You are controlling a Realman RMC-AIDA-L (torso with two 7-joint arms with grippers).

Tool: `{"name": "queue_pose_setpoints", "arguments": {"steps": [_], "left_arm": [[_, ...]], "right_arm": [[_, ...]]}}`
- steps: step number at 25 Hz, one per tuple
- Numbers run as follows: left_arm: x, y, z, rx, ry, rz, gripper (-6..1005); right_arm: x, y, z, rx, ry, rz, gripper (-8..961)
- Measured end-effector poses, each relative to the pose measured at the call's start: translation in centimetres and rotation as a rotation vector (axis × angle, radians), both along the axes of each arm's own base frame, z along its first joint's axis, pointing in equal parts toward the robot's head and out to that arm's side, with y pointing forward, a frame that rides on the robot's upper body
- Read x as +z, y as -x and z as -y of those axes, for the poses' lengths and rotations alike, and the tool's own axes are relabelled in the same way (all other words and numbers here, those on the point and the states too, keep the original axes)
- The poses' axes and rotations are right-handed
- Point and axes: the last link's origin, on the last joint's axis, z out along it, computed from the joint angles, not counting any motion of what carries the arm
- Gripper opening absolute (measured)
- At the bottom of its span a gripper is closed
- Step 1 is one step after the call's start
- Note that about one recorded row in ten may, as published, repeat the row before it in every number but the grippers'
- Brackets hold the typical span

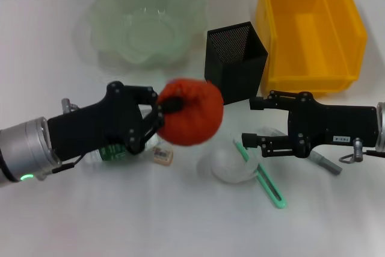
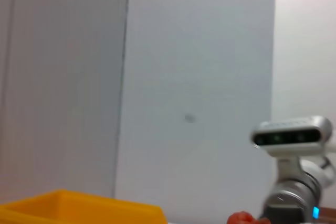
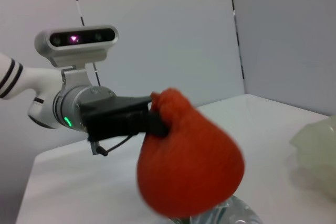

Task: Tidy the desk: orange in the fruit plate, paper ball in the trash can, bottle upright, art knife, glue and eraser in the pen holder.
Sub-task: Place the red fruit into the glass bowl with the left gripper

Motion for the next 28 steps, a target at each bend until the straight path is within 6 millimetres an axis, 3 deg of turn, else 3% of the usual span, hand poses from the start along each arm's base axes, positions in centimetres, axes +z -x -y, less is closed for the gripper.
{"name": "queue_pose_setpoints", "arguments": {"steps": [18,28], "left_arm": [[-0.2,0.3,-3.3,0.206,-0.203,0.067,53],[-0.4,0.6,-6.5,0.36,-0.277,0.043,53]], "right_arm": [[0.2,-1.4,0.6,-0.018,-0.15,-0.034,814],[-0.1,-1.9,1.0,-0.029,-0.185,-0.045,815]]}}
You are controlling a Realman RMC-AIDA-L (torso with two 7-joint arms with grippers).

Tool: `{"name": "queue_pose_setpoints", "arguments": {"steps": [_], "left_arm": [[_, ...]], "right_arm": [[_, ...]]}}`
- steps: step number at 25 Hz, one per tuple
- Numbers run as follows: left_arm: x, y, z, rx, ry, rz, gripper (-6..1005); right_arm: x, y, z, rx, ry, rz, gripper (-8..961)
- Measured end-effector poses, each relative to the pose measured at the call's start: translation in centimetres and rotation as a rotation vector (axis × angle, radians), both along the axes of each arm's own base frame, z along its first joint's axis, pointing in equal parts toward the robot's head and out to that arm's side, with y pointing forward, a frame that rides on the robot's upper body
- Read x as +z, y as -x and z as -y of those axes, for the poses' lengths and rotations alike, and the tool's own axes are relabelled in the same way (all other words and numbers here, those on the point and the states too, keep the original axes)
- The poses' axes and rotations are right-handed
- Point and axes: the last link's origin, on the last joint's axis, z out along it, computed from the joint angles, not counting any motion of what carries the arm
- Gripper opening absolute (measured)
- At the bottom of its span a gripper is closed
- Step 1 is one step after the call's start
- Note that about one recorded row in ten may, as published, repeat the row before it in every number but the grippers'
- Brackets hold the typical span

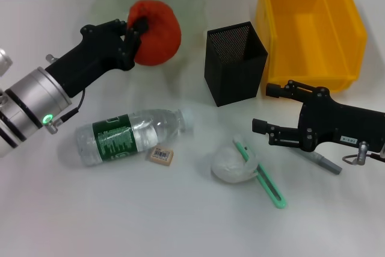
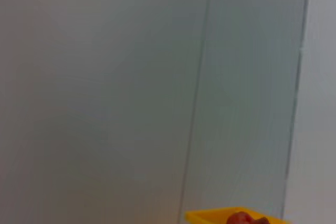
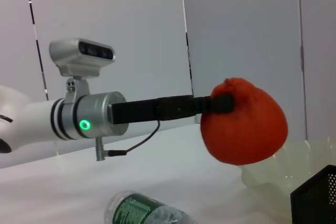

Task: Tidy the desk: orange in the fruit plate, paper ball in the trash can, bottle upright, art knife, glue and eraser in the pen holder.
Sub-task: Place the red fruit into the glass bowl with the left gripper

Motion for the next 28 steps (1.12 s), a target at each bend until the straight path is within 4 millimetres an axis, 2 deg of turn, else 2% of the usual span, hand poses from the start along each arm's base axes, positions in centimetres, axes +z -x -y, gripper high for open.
{"name": "queue_pose_setpoints", "arguments": {"steps": [9,19,28], "left_arm": [[0.0,-0.5,-1.7,0.034,-0.018,-0.021,53],[-0.6,-1.2,-4.5,0.125,-0.029,-0.077,54],[-0.8,-1.1,-5.6,0.171,-0.039,-0.12,54]], "right_arm": [[0.0,-0.3,0.2,-0.009,0.0,0.001,815],[0.1,-0.3,0.2,-0.014,-0.006,-0.002,815],[0.2,-0.5,0.3,-0.026,-0.018,-0.008,814]]}}
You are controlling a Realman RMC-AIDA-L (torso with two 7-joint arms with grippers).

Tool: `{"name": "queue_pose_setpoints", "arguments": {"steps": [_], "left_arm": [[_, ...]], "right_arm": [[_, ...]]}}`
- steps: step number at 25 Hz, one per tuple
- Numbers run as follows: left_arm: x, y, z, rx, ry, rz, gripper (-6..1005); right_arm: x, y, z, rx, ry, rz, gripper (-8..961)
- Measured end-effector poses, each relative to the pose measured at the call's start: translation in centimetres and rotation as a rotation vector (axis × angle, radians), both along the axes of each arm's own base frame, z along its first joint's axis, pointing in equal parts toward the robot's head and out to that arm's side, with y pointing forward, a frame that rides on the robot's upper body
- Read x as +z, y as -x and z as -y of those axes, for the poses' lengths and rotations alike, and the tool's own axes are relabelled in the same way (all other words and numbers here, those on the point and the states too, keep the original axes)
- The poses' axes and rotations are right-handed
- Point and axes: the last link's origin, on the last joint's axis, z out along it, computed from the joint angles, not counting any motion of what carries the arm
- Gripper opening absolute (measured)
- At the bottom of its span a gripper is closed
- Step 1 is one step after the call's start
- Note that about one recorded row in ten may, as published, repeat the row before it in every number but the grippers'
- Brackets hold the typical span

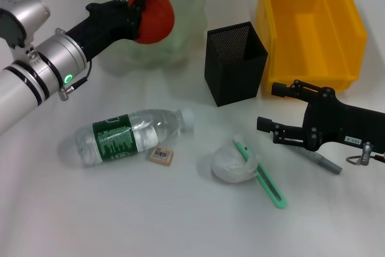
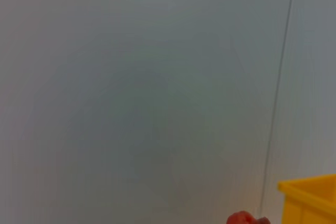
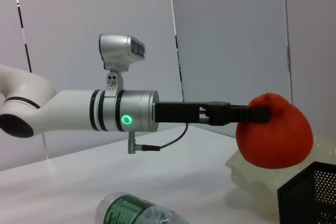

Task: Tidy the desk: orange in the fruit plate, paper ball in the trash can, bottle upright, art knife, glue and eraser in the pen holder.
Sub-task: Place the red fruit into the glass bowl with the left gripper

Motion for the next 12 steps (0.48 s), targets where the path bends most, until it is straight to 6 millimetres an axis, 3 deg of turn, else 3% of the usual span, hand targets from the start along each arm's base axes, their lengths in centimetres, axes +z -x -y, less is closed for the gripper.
{"name": "queue_pose_setpoints", "arguments": {"steps": [12], "left_arm": [[-0.37,0.26,-1.43,0.081,-0.012,-0.064,51]], "right_arm": [[-0.02,-0.11,-0.21,-0.008,-0.007,0.009,815]]}}
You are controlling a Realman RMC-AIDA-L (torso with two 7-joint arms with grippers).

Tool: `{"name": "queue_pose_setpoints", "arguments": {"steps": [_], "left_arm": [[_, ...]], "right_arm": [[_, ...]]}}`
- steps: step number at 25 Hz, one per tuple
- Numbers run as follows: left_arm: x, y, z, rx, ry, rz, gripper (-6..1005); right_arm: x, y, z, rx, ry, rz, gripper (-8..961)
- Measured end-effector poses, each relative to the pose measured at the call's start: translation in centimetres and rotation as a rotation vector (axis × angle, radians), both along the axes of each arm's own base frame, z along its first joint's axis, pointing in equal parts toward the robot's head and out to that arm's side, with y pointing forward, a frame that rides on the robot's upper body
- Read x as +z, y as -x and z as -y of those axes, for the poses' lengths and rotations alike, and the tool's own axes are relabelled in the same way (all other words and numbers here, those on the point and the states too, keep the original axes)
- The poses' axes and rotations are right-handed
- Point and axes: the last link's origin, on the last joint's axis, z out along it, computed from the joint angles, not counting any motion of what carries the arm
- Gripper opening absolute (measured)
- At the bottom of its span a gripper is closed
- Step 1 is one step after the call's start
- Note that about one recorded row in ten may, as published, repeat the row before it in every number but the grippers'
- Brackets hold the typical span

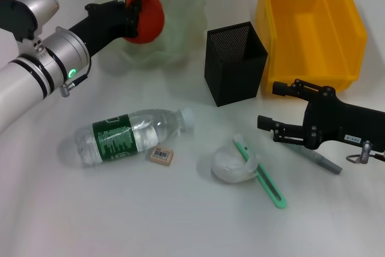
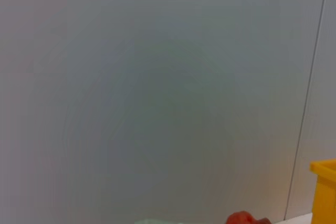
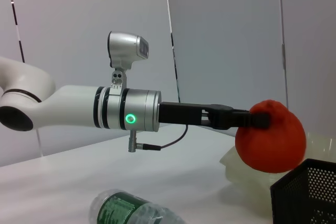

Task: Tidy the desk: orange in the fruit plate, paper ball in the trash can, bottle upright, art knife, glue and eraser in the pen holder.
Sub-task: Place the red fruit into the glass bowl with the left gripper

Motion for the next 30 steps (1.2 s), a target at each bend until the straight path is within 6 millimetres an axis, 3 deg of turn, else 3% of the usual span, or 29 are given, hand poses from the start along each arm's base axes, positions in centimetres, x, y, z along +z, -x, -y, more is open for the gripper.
{"name": "queue_pose_setpoints", "arguments": {"steps": [30], "left_arm": [[0.05,-0.09,-0.27,0.008,-0.006,-0.003,144]], "right_arm": [[0.07,0.2,-0.49,0.006,-0.006,0.01,815]]}}
